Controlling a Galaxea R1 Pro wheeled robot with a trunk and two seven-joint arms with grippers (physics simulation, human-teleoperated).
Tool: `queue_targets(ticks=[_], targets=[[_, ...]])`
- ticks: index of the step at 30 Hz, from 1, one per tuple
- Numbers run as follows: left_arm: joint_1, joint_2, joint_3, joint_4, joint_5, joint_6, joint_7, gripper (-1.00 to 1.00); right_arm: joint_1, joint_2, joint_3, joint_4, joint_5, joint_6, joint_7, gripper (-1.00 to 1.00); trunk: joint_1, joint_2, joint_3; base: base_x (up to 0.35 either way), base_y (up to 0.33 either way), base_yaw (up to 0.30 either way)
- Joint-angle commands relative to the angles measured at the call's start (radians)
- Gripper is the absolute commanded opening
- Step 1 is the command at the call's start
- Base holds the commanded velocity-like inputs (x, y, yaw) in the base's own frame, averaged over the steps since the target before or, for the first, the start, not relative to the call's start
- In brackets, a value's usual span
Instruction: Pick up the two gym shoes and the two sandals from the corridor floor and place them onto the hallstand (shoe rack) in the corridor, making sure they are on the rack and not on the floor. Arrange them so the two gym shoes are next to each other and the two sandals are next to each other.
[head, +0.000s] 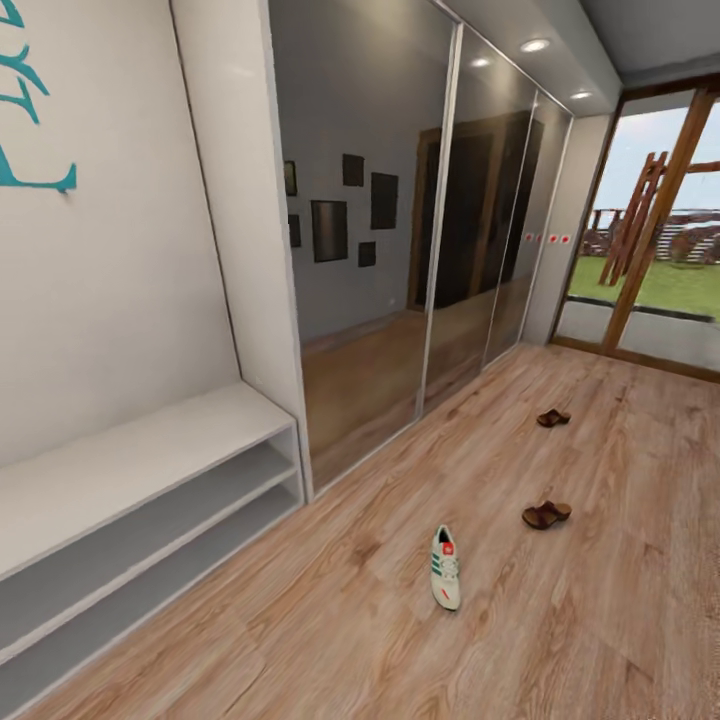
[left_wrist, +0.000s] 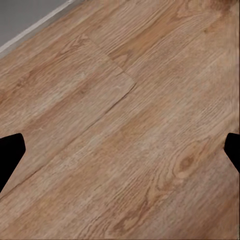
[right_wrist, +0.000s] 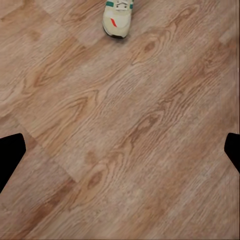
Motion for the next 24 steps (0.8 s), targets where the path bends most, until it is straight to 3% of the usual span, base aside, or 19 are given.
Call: queue_targets(ticks=[1, 24], targets=[[0.000, 0.000, 0.003, 0.000, 0.002, -0.003, -0.001, 1.00, -0.001, 0.000, 0.000, 0.001, 0.000, -0.003, 0.000, 1.00, 0.000, 0.000, -0.002, 0.241, -0.196, -0.277], [0.000, 0.000, 0.003, 0.000, 0.002, -0.003, -0.001, 1.00, -0.001, 0.000, 0.000, 0.001, 0.000, -0.003, 0.000, 1.00, 0.000, 0.000, -0.019, 0.241, -0.196, -0.277]])
